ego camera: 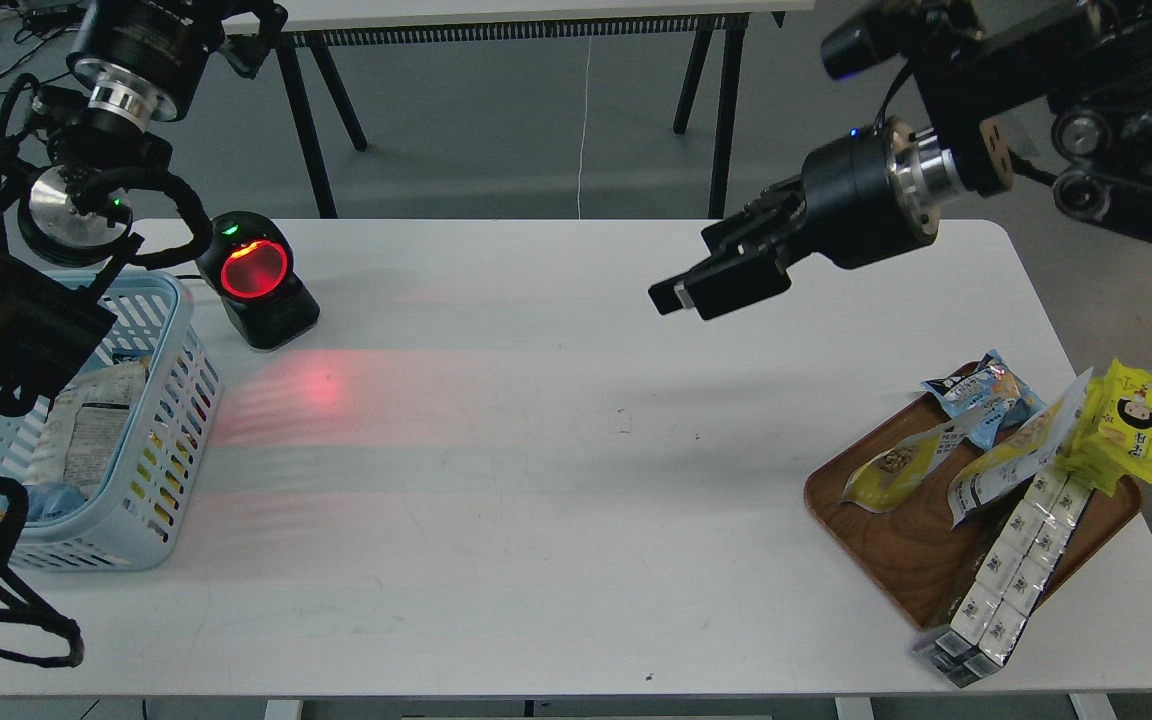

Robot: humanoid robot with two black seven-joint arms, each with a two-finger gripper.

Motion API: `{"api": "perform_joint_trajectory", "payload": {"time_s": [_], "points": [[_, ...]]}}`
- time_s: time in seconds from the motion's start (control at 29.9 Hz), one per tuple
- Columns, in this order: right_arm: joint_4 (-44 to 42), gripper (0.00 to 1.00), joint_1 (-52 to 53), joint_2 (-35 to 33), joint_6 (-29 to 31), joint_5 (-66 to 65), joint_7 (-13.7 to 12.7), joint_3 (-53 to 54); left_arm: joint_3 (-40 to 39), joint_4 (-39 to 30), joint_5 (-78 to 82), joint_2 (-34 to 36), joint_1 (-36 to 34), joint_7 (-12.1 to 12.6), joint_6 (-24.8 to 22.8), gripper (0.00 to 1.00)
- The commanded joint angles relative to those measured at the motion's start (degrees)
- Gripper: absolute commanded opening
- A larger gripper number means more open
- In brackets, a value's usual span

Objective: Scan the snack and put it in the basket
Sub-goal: 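Reach the right gripper down to the yellow snack pouch on the tray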

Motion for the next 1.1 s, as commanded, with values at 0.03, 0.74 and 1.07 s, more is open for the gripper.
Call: {"api": "perform_joint_trajectory", "payload": {"time_s": [0.03,0.74,1.07], "points": [[5.13,0.94,1.89,-0.26,-1.88,-12.39,-0.01,-6.17,0.0,0.02,0.0,0.57,-0.03,0.02,0.0,1.0],[4.52,0.73,0.31,-5.36,-10.5,-38.87,-0.01,-20.95,0.0,0.37,0.0,2.59,0.06,-0.07,0.0,1.0],[1.89,0.46,-0.92,-5.54,-10.58,-38.96,-0.01,-20.86,0.09,0.9,0.0,2.15,0.06,-0.07,0.0,1.0]]}}
